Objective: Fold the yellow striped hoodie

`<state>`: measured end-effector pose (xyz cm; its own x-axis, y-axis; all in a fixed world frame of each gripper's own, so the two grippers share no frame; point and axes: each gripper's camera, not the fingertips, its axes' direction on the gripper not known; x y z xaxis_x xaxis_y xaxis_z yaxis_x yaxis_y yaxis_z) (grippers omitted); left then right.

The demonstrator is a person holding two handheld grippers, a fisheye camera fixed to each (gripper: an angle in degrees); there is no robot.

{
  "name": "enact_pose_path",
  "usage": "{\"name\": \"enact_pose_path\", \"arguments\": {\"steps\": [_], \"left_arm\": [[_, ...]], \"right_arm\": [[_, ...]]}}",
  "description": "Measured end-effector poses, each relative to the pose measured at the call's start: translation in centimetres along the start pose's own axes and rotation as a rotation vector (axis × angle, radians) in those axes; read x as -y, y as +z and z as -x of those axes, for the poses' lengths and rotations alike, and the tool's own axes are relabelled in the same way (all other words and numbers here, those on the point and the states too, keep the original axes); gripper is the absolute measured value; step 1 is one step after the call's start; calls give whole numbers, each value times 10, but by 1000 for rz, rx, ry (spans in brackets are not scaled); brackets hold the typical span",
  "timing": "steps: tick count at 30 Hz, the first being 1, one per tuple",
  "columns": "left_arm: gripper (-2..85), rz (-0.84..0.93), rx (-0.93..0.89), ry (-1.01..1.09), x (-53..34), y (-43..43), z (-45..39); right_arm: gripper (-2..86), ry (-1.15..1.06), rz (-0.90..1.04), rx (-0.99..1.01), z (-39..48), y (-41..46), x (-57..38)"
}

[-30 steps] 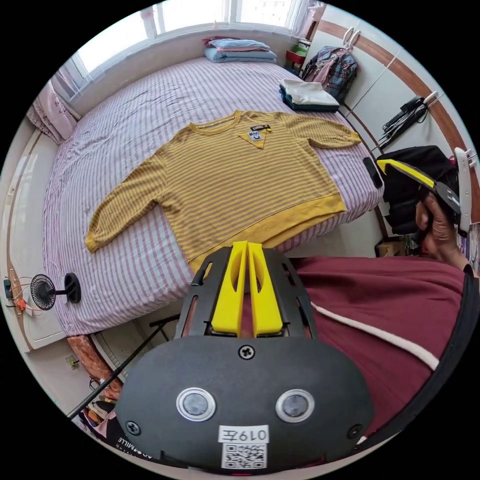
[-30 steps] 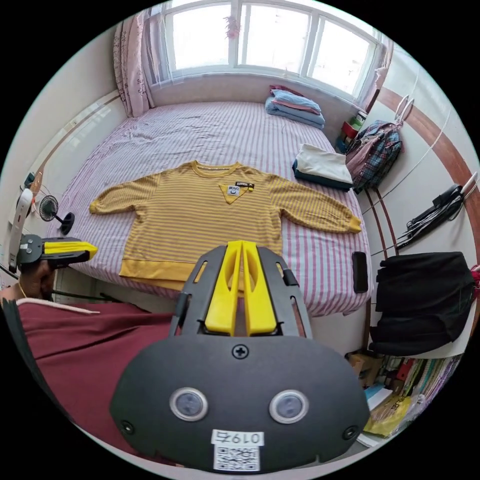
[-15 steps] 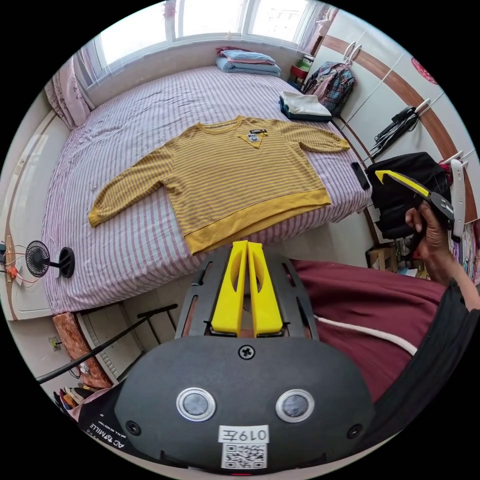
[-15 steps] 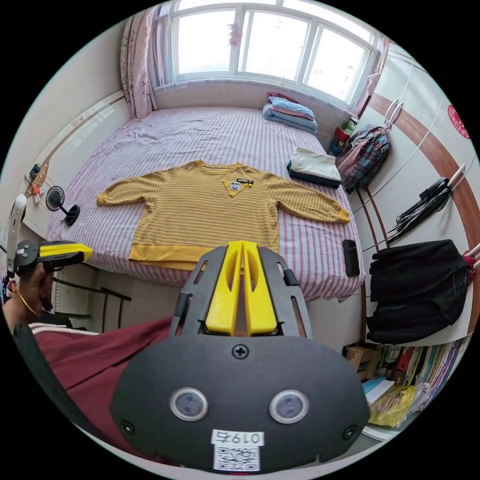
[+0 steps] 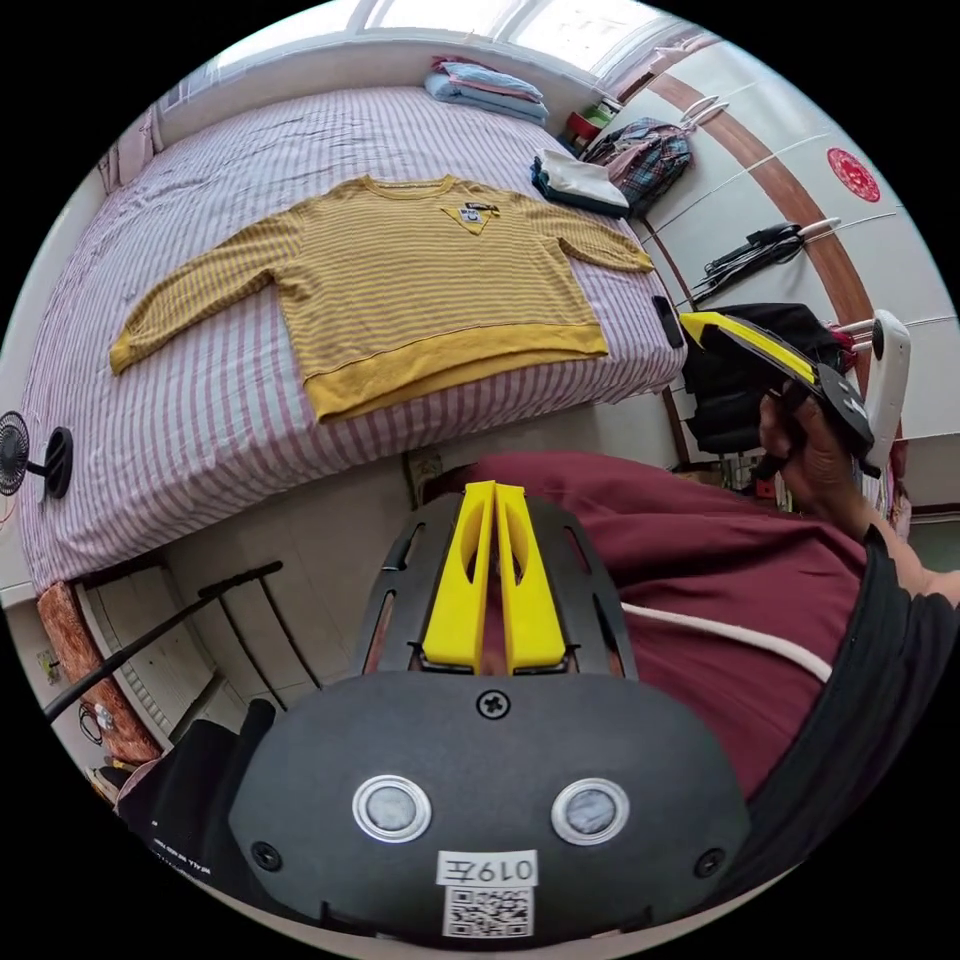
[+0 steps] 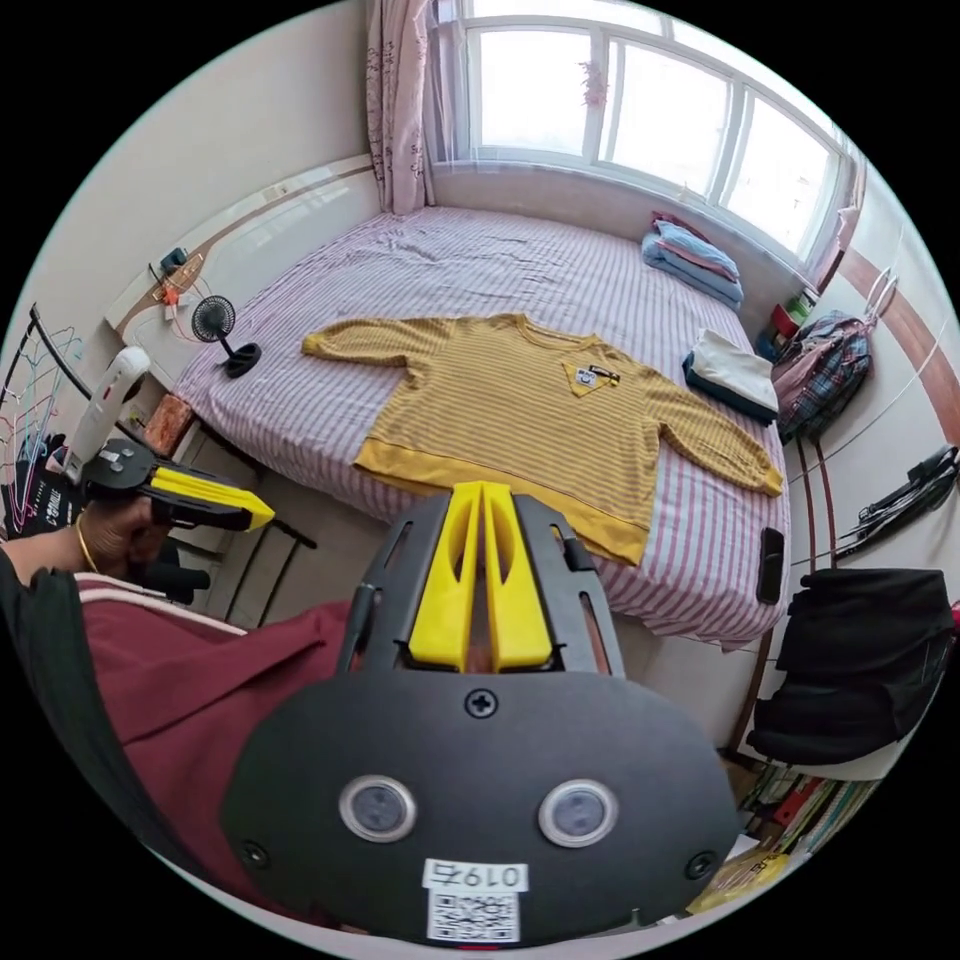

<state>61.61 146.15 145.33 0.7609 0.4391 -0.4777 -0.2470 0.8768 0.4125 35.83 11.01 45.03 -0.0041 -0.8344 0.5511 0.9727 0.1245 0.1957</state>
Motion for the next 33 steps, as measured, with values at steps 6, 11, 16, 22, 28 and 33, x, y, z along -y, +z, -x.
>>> {"name": "enact_pose_path", "arguments": {"steps": [6, 11, 16, 22, 28, 33], "left_arm": [[6, -35, -7, -46, 21, -2, 76], [7, -36, 8, -143, 57, -24, 172], [7, -95, 22, -288, 95, -46, 264], [12, -256, -19, -545, 119, -62, 381], [41, -333, -94, -704, 140, -48, 533], [114, -469, -315, -862, 157, -24, 684]], "right_arm": [[-9, -89, 100, 266, 14, 32, 117], [-8, -213, 127, 298, 55, 64, 252], [-9, -398, 211, 354, 113, 91, 401], [-8, -440, 177, 507, 155, 94, 565], [17, -513, 196, 536, 220, 104, 718], [61, -548, 271, 563, 289, 134, 815]]}}
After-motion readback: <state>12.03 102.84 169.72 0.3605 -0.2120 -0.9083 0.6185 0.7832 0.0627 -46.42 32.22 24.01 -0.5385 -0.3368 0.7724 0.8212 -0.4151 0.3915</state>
